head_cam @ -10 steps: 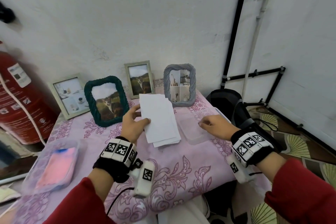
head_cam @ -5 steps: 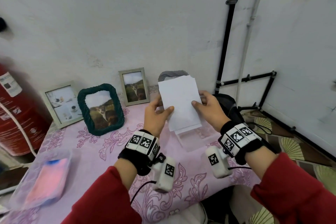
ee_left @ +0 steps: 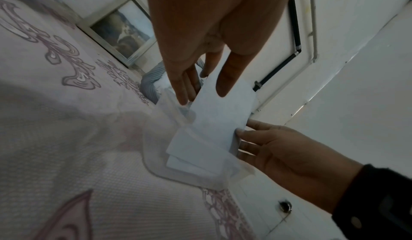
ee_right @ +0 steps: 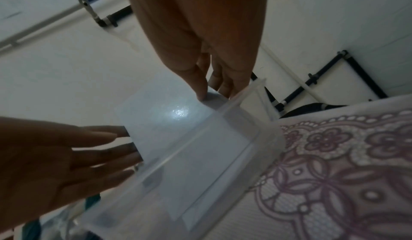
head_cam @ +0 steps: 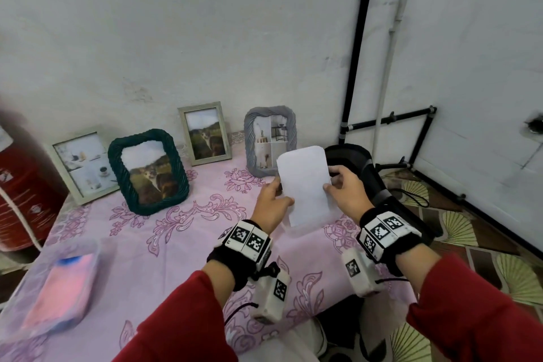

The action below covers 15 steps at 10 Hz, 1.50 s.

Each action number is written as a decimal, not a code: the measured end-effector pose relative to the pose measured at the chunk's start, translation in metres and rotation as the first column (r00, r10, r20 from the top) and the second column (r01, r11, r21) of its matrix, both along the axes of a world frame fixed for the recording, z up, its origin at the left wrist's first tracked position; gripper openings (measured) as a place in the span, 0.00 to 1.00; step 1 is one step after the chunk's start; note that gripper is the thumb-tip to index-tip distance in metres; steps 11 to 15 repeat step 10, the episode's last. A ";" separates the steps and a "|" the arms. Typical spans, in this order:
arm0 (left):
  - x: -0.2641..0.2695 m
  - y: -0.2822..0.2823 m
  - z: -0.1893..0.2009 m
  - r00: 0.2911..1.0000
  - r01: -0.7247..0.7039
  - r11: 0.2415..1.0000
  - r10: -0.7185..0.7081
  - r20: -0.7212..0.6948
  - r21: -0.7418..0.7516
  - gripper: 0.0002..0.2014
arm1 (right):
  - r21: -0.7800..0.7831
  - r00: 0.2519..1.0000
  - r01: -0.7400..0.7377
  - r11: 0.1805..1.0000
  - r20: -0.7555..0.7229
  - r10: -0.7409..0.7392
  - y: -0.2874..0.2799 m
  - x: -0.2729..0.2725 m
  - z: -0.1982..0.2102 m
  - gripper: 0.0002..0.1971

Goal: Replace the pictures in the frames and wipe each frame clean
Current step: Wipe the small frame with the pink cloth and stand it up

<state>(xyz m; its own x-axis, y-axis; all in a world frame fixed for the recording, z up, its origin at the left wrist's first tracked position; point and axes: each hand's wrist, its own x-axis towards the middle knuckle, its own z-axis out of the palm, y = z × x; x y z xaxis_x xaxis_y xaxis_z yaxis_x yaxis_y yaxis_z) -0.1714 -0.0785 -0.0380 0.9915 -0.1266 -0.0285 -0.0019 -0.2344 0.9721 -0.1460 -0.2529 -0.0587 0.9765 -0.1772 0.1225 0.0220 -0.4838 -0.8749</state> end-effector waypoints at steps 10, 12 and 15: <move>-0.008 0.025 -0.008 0.990 -0.072 0.986 0.088 -0.106 0.148 0.39 | -0.169 0.987 -0.152 0.974 -0.081 0.140 0.015 -0.019 0.016 0.24; -0.008 0.025 -0.008 0.990 -0.072 0.986 0.088 -0.106 0.148 0.39 | -0.169 0.987 -0.152 0.974 -0.081 0.140 0.015 -0.019 0.016 0.24; -0.008 0.025 -0.008 0.990 -0.072 0.986 0.088 -0.106 0.148 0.39 | -0.169 0.987 -0.152 0.974 -0.081 0.140 0.015 -0.019 0.016 0.24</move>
